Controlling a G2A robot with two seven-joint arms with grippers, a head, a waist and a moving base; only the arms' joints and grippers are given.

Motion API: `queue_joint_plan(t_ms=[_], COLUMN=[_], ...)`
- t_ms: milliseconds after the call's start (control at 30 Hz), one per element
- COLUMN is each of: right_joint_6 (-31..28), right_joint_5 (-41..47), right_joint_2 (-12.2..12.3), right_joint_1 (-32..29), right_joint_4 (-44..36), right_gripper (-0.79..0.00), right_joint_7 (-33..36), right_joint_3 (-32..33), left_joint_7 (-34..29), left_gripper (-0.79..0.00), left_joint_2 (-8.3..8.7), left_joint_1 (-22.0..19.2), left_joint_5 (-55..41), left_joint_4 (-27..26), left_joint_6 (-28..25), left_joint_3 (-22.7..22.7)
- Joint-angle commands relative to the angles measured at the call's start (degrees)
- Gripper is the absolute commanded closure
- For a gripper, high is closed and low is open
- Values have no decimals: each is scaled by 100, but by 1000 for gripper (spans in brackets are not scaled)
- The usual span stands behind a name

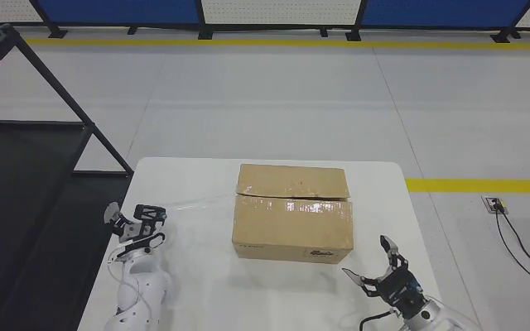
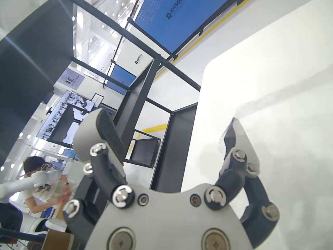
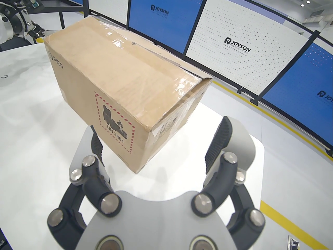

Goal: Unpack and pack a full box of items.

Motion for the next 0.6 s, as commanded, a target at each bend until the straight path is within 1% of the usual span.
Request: queue_joint_plan(t_ms=[0,433,500,567], right_joint_6=[-2,16,20,12], right_joint_5=[-21,-10,-4,-6], right_joint_2=[3,14,15,16], right_joint_1=[12,32,33,49], right_joint_4=[-8,-39,-37,-33], right_gripper=[-785,-785,-785,-785], right_joint_7=[17,100,116,125], right_joint_3=[-8,-35,-41,-59], left_joint_7=[-48,-458,-511,-548], left_gripper=[-785,-785,-785,-785], left_joint_2=[-3,-66,-75,-89], left_joint_1=[-10,-195,-214,-214], left_joint_5=[-20,-161,-191,-128], left_joint_4=[37,369,383,409], left_joint_6=[-1,273,382,603], left_joint_3=[-37,-164,-204,-219])
